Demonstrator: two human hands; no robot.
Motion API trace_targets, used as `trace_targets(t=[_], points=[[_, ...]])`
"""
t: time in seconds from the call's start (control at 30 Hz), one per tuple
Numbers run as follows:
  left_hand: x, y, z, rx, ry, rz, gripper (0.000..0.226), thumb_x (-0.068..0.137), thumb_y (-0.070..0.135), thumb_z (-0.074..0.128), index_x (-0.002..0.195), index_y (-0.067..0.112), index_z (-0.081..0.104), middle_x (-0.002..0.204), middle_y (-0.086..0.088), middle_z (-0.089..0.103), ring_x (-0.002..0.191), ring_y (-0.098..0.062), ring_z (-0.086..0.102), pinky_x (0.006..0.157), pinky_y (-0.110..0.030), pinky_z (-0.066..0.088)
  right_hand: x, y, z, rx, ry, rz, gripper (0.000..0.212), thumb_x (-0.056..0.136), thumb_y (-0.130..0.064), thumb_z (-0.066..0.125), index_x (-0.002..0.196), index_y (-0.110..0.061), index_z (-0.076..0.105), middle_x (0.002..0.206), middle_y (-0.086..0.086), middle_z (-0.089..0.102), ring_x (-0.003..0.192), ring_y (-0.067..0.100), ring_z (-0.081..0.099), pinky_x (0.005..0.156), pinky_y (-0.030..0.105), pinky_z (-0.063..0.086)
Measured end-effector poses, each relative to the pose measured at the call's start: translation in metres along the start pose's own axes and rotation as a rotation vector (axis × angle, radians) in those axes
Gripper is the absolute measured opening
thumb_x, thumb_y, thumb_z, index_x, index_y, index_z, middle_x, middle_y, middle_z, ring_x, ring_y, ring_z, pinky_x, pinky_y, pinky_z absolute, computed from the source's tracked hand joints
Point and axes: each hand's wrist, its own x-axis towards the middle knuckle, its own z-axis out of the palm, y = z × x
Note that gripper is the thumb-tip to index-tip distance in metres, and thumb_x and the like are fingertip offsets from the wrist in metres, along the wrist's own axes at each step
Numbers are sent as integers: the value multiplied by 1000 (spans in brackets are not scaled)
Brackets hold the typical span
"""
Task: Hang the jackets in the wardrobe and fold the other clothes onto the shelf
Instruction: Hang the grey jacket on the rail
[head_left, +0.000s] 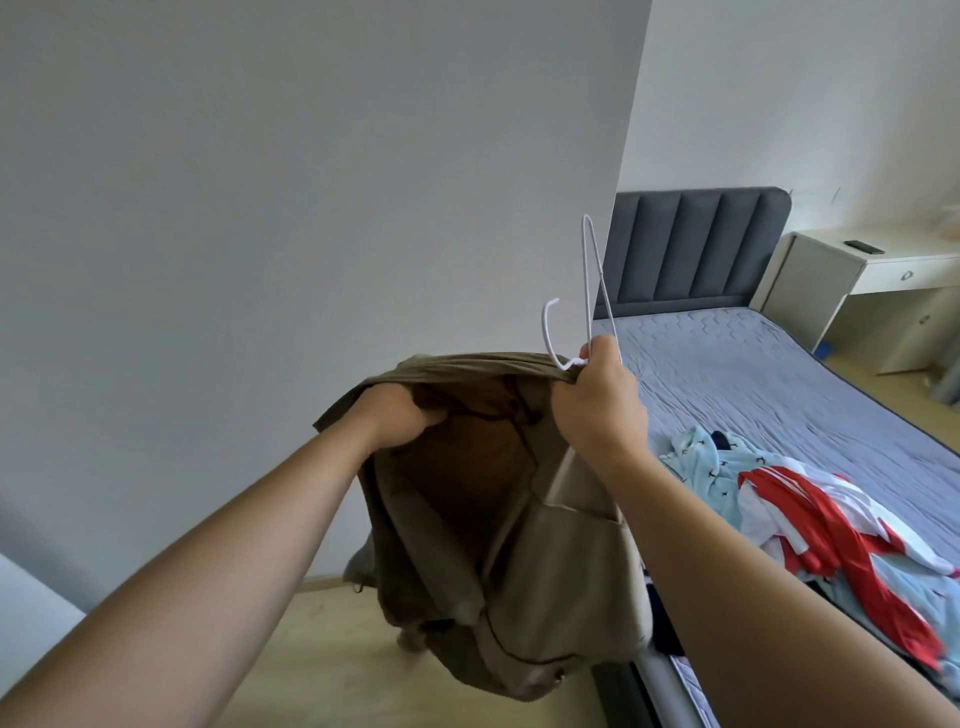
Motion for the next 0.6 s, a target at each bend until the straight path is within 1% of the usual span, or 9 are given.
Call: trace_targets(t=[0.07, 0.13, 0.2, 0.23, 0.27, 0.33, 0.43, 0.53, 0.6], points=[[-2, -1, 11, -371, 7, -95, 40, 98, 31, 64, 137, 26, 57, 135, 0, 62, 123, -21, 57, 104, -40, 46, -3, 0, 1, 6, 5, 26, 29, 79, -17, 50, 94, -34, 31, 78, -12, 49, 68, 16, 48, 61, 34, 33], [-5, 0, 16, -930, -29, -359, 25, 98, 16, 60, 122, 20, 65, 130, -7, 66, 116, -27, 63, 97, -46, 52, -6, 2, 0, 0, 17, 53, 30, 79, -17, 49, 95, -35, 30, 78, -13, 49, 69, 18, 49, 63, 35, 35], [-7, 1, 19, -1471, -44, -460, 30, 91, -7, 48, 111, 7, 65, 126, -16, 67, 114, -36, 65, 98, -53, 53, -8, 7, -2, -26, 39, 65, 29, 79, -15, 48, 97, -32, 32, 77, -10, 52, 67, 14, 49, 56, 32, 30], [-8, 3, 19, -1627, -25, -445, 35, 86, -14, 42, 108, 3, 63, 123, -19, 65, 112, -38, 66, 98, -53, 53, -9, 12, -4, -40, 45, 74, 29, 79, -14, 49, 98, -30, 33, 77, -9, 53, 65, 14, 48, 53, 31, 28], [-9, 7, 19, -1692, -11, -409, 39, 82, -16, 38, 106, 2, 62, 119, -20, 65, 110, -38, 66, 96, -51, 54, -10, 16, -5, -54, 44, 92, 29, 80, -13, 49, 99, -29, 34, 77, -7, 53, 65, 14, 48, 53, 31, 28], [-14, 20, 13, -1688, 3, -303, 44, 74, -16, 39, 105, 3, 62, 111, -18, 66, 107, -35, 64, 94, -48, 55, -11, 27, -8, -76, 19, 149, 29, 81, -14, 52, 101, -26, 35, 77, -6, 52, 64, 14, 47, 54, 33, 32], [-27, 50, -4, -1683, -149, -57, 43, 65, -10, 47, 103, 3, 62, 103, -17, 67, 105, -33, 63, 94, -44, 55, -15, 38, -11, -52, -47, 234, 29, 80, -13, 57, 99, -19, 36, 79, -4, 51, 67, 15, 49, 56, 35, 36], [-41, 88, -17, -1518, -301, 104, 30, 66, -8, 58, 93, 2, 69, 95, -17, 69, 95, -30, 66, 84, -39, 58, -27, 35, -2, 70, -105, 252, 36, 74, -11, 63, 96, -21, 36, 86, -2, 55, 77, 21, 58, 64, 39, 49], [-50, 115, -19, -1330, -334, 170, 22, 77, -8, 61, 92, 1, 74, 91, -17, 71, 90, -28, 69, 86, -39, 60, -33, 22, 7, 207, -153, 201, 42, 68, -9, 66, 91, -25, 35, 88, 2, 57, 76, 20, 60, 58, 34, 47]])
